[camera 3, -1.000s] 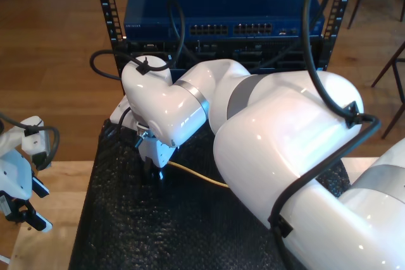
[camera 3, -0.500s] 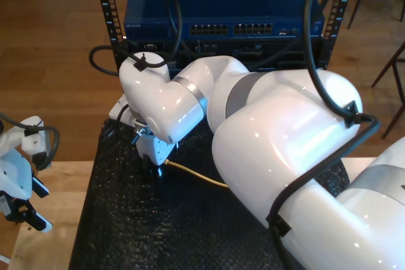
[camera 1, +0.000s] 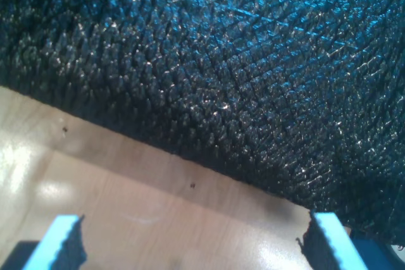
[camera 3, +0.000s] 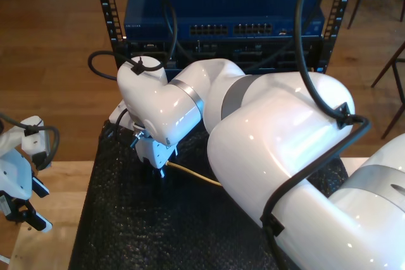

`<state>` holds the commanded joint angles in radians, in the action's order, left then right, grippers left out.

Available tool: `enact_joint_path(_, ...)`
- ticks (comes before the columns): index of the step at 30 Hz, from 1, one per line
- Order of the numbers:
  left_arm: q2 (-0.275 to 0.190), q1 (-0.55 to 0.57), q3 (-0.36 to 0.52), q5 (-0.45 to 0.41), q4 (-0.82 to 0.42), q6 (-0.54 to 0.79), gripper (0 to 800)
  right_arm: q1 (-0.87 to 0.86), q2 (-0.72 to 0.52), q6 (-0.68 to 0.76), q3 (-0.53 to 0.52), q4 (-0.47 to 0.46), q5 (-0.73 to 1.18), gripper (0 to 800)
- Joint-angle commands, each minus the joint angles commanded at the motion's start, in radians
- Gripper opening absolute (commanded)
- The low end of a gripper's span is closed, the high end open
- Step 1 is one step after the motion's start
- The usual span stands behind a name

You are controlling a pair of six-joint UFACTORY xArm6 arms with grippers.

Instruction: Grab the cable and plug it in

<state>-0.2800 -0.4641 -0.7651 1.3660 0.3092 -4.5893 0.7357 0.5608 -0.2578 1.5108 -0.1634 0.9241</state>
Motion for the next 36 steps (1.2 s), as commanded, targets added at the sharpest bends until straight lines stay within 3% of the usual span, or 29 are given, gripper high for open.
enact_joint_path(9,0.0,0.0,0.0,0.002,0.0,0.0,800,0.006,0.008,0.002,0.0,-0.002,0.0,438)
enact_joint_path(16,0.0,0.0,0.0,0.002,0.0,0.0,800,0.009,0.008,0.017,0.008,-0.006,0.015,317)
enact_joint_path(24,0.0,-0.002,0.0,0.003,0.0,0.0,800,0.012,0.009,0.078,0.02,-0.087,0.049,260)
enact_joint_path(36,0.0,-0.002,0.0,0.003,0.0,0.0,800,0.012,0.023,0.075,0.048,-0.08,0.068,282)
